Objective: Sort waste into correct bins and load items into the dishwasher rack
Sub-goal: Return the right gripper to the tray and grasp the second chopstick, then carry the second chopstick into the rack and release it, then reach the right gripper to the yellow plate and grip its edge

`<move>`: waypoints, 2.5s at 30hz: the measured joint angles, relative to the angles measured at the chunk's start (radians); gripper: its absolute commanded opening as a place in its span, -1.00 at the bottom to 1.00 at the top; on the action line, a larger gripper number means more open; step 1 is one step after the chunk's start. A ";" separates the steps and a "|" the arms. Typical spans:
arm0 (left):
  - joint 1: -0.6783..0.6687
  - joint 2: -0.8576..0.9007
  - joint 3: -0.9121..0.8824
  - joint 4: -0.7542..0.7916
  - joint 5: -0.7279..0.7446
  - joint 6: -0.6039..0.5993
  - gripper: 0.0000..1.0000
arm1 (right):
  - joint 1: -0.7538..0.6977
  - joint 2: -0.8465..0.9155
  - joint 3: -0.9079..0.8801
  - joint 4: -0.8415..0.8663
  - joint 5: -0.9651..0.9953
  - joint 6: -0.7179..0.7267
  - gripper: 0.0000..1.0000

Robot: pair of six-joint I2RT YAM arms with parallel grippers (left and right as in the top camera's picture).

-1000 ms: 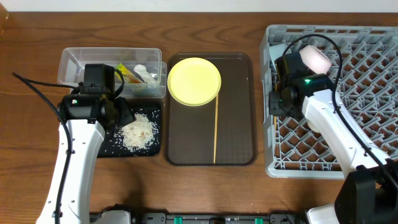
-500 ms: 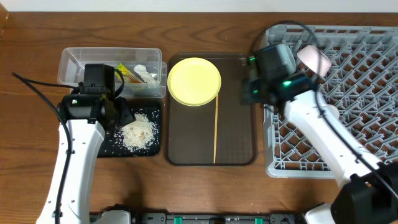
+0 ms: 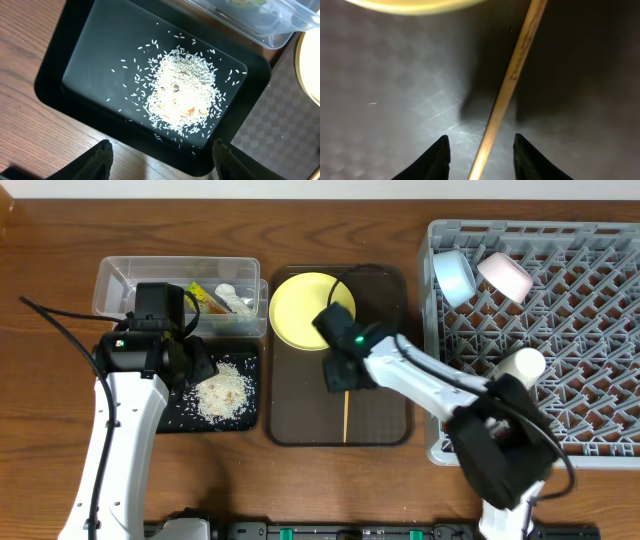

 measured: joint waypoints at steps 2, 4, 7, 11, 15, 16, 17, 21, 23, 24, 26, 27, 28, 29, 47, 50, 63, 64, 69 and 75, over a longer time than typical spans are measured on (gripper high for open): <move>0.000 0.000 0.000 0.000 0.000 0.000 0.33 | 0.000 0.029 0.003 -0.005 0.011 0.020 -0.45; 0.000 0.000 0.000 0.000 0.000 0.000 0.33 | 0.000 0.029 0.006 0.000 0.015 0.035 -0.82; 0.000 0.000 0.000 0.000 0.000 0.000 0.33 | -0.001 0.032 0.006 -0.007 0.027 0.051 -0.98; 0.000 0.000 0.000 0.000 0.000 0.000 0.33 | -0.003 0.032 0.010 -0.024 0.033 0.056 -0.98; 0.000 0.000 0.000 0.000 0.000 0.000 0.33 | -0.033 0.021 0.011 -0.070 0.034 0.056 -0.98; 0.000 0.000 0.000 0.000 0.000 0.000 0.33 | -0.050 0.011 0.008 -0.087 0.034 0.055 -0.98; 0.000 0.000 0.000 0.000 0.000 0.000 0.33 | -0.071 -0.005 0.006 -0.098 0.036 0.051 -0.98; 0.000 0.000 0.000 0.000 0.000 0.000 0.33 | -0.167 -0.142 0.003 -0.117 0.042 0.007 -0.98; 0.000 0.000 0.000 0.000 0.000 0.000 0.33 | -0.211 -0.239 0.004 -0.133 0.043 -0.021 -0.98; 0.000 0.000 0.000 0.000 0.000 0.000 0.33 | -0.227 -0.280 0.004 -0.142 0.043 -0.034 -0.98; 0.000 0.000 0.000 0.000 0.000 0.000 0.33 | -0.270 -0.370 0.005 -0.166 0.044 -0.066 -0.98; 0.000 0.000 0.000 0.000 0.000 0.000 0.33 | -0.294 -0.409 0.005 -0.182 0.045 -0.082 -0.98; 0.000 0.000 0.000 0.000 0.000 0.000 0.33 | -0.314 -0.437 0.006 -0.197 0.047 -0.097 -0.97; 0.000 0.000 0.000 0.000 0.000 0.000 0.33 | -0.333 -0.454 0.006 -0.214 0.048 -0.111 -0.98; 0.000 0.000 0.000 0.000 0.000 0.000 0.33 | -0.479 -0.343 -0.089 -0.212 0.094 -0.249 -0.64; 0.000 0.000 0.000 0.000 0.000 0.000 0.33 | -0.479 -0.344 -0.089 -0.184 0.094 -0.251 -0.60; 0.000 0.000 0.000 0.000 0.000 0.000 0.33 | -0.438 -0.394 -0.061 0.170 -0.129 -0.281 -0.24; 0.000 0.000 0.000 0.000 0.000 0.000 0.33 | -0.422 -0.394 -0.060 0.196 -0.144 -0.281 -0.23; 0.000 0.000 0.000 0.001 0.000 0.000 0.33 | -0.318 -0.363 -0.057 0.316 -0.144 -0.275 -0.14; 0.000 0.000 0.000 0.000 0.000 0.000 0.33 | -0.238 -0.191 -0.054 0.492 -0.081 -0.239 -0.12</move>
